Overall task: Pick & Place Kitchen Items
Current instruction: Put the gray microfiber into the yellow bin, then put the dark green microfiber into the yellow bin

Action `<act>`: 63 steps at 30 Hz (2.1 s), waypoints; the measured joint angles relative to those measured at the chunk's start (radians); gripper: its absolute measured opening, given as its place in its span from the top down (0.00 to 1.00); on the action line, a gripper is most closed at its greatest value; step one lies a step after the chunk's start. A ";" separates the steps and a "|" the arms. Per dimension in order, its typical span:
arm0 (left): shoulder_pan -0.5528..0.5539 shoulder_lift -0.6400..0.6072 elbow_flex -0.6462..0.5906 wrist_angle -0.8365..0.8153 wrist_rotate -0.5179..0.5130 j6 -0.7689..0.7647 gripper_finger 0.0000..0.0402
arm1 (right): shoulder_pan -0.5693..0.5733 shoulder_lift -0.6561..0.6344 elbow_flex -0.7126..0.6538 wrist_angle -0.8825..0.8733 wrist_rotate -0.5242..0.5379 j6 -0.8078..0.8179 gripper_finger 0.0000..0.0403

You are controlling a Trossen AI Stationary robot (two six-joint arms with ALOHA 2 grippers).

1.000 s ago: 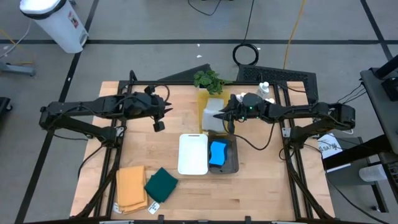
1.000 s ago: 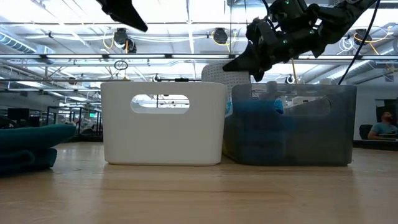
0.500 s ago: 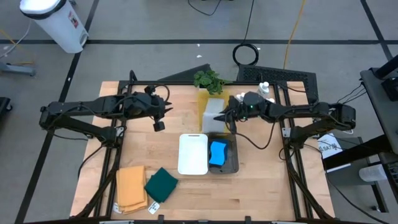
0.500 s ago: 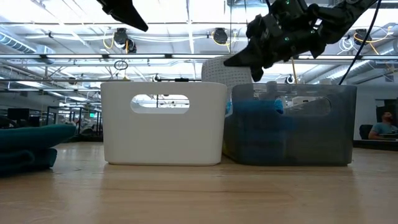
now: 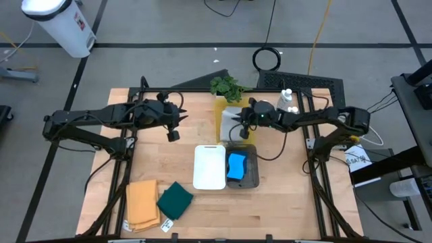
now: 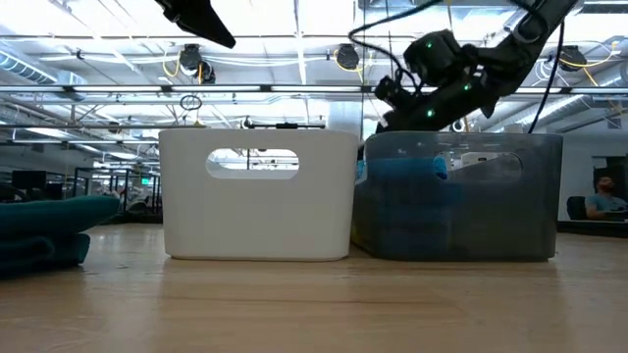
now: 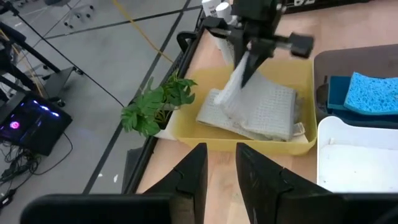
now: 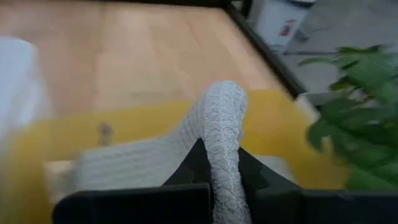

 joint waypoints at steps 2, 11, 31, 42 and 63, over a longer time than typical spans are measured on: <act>0.000 0.000 0.000 0.000 0.000 0.000 0.78 | 0.000 0.024 0.000 0.018 0.053 -0.051 0.99; 0.000 0.000 0.000 -0.001 0.000 0.014 0.78 | -0.008 0.109 0.000 0.130 0.117 -0.194 0.99; 0.000 0.000 0.000 -0.001 0.000 0.005 0.78 | 0.133 0.198 0.000 0.405 0.567 -0.480 0.50; 0.000 0.000 0.000 -0.009 0.001 -0.044 0.78 | 0.247 -0.077 0.000 0.107 0.472 -0.098 0.50; -0.002 -0.034 -0.002 -0.016 0.107 -0.161 0.78 | 0.341 -0.592 0.000 -0.646 0.118 0.368 0.57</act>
